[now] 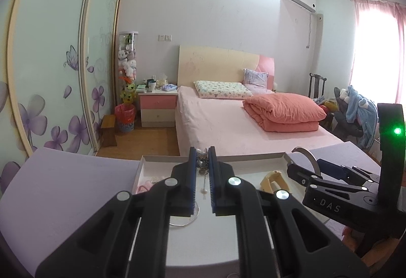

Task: Organize jewelry
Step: 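Carry the bangle and drop earring into the tray and open both tools, then move the right tool to the pearl bracelet and close on it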

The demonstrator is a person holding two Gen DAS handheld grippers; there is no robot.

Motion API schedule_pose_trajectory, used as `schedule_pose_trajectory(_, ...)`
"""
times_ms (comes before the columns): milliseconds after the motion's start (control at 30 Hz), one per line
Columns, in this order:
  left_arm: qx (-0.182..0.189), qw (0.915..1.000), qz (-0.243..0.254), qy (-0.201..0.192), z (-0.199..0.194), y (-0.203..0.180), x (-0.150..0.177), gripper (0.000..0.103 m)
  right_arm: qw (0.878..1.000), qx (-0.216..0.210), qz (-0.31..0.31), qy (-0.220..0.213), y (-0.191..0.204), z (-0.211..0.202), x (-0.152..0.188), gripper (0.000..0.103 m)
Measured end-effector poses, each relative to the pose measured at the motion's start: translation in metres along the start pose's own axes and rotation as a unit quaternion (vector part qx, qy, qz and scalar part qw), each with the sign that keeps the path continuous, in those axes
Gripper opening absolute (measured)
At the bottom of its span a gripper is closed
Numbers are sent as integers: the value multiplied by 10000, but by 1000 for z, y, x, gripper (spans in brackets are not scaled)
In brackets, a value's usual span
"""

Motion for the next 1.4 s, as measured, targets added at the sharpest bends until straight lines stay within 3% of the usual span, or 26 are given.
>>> schedule_pose_trajectory(733, -48, 9980, -54, 626, 68, 4, 30, 10, 9950, 46, 193, 975, -6, 57, 20, 66)
schedule_pose_trajectory(900, -58, 9974, -131, 709, 72, 7, 36, 12, 9952, 52, 250, 941, -10, 54, 19, 70)
schedule_pose_trajectory(967, -78, 9971, -152, 738, 72, 10, 39, 14, 9959, 67, 241, 871, -11, 51, 17, 71)
schedule_pose_trajectory(1033, -115, 9971, -160, 735, 71, 12, 39, 25, 9961, 72, 252, 839, -11, 50, 16, 71)
schedule_pose_trajectory(1100, -112, 9971, -204, 718, 69, 14, 39, 30, 9962, 82, 271, 818, -12, 48, 16, 71)
schedule_pose_trajectory(1400, -221, 9977, -248, 586, 51, 24, 31, 42, 9974, 153, 290, 649, -17, 36, 12, 71)
Point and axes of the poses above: each gripper's, at about its wrist camera, not at the fingertips, and z roughly the way its jaws point, y to its left, x to its underside, the point moved 6 cm from there along z, roughly the way its jaws point, and after that the axes turned 6 degrees about -y, right-handed, at the moved point
